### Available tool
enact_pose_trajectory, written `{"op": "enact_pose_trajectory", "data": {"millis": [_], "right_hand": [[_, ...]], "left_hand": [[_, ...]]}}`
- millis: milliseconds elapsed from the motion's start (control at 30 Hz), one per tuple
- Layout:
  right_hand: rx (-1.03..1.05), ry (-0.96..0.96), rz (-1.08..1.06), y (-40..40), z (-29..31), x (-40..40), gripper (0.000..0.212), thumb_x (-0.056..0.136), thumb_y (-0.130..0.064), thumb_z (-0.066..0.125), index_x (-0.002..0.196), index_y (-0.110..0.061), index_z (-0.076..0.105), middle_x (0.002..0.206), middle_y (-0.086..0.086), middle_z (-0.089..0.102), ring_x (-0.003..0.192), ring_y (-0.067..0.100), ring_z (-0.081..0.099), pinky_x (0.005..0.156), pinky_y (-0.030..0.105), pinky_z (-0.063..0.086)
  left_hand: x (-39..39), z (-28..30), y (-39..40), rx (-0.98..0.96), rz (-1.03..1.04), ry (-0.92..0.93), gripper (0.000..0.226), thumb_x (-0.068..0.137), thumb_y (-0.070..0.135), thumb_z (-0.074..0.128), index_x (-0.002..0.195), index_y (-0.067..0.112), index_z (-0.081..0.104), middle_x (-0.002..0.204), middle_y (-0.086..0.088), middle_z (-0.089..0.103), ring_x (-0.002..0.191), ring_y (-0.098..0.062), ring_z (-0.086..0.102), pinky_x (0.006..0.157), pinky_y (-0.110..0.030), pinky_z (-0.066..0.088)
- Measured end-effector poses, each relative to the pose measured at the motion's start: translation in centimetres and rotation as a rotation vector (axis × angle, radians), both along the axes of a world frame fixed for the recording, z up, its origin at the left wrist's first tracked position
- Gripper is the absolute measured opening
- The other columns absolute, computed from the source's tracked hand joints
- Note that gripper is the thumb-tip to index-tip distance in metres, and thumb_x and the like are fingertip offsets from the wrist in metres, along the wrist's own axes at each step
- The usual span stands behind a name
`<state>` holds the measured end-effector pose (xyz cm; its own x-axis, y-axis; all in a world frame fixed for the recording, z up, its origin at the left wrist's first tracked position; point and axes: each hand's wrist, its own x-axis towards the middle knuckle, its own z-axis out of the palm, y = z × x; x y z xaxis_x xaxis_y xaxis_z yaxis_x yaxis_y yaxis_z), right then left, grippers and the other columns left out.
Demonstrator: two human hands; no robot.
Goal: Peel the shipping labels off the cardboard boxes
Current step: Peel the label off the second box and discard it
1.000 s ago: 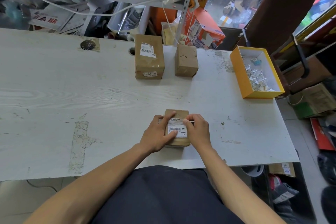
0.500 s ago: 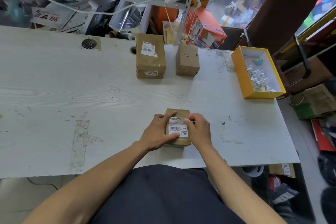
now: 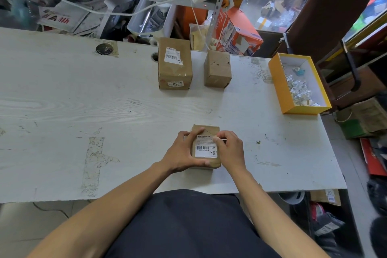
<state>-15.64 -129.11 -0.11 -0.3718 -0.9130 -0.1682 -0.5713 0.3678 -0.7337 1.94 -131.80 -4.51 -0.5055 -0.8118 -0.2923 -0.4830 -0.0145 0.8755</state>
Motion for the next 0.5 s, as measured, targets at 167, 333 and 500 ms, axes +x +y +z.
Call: {"op": "enact_pose_trajectory", "data": {"millis": [167, 333, 500], "right_hand": [[0.000, 0.006, 0.002, 0.00, -0.05, -0.04, 0.007, 0.087, -0.014, 0.064, 0.080, -0.015, 0.064, 0.091, -0.003, 0.062, 0.085, 0.014, 0.061, 0.075, 0.026, 0.048], [0.003, 0.008, -0.002, -0.02, -0.03, -0.04, 0.007, 0.088, -0.014, 0.063, 0.081, -0.014, 0.064, 0.091, -0.002, 0.062, 0.085, 0.013, 0.061, 0.073, 0.023, 0.048], [0.004, 0.013, -0.003, -0.05, -0.04, -0.03, 0.007, 0.087, -0.014, 0.064, 0.080, -0.014, 0.064, 0.091, -0.002, 0.063, 0.085, 0.013, 0.061, 0.074, 0.025, 0.047]], "left_hand": [[-0.02, 0.01, 0.01, 0.000, 0.000, 0.002, 0.105, 0.053, 0.069, 0.081, 0.141, 0.059, 0.025, 0.138, 0.002, 0.030, 0.129, -0.015, 0.041, 0.107, -0.041, 0.046], [-0.01, -0.15, -0.02, -0.005, 0.000, -0.010, 0.104, 0.054, 0.068, 0.082, 0.141, 0.060, 0.025, 0.138, 0.002, 0.030, 0.129, -0.016, 0.043, 0.105, -0.042, 0.047], [0.01, -0.35, 0.00, -0.001, 0.003, -0.010, 0.104, 0.055, 0.066, 0.083, 0.140, 0.062, 0.024, 0.139, 0.002, 0.029, 0.130, -0.018, 0.044, 0.105, -0.042, 0.047]]}}
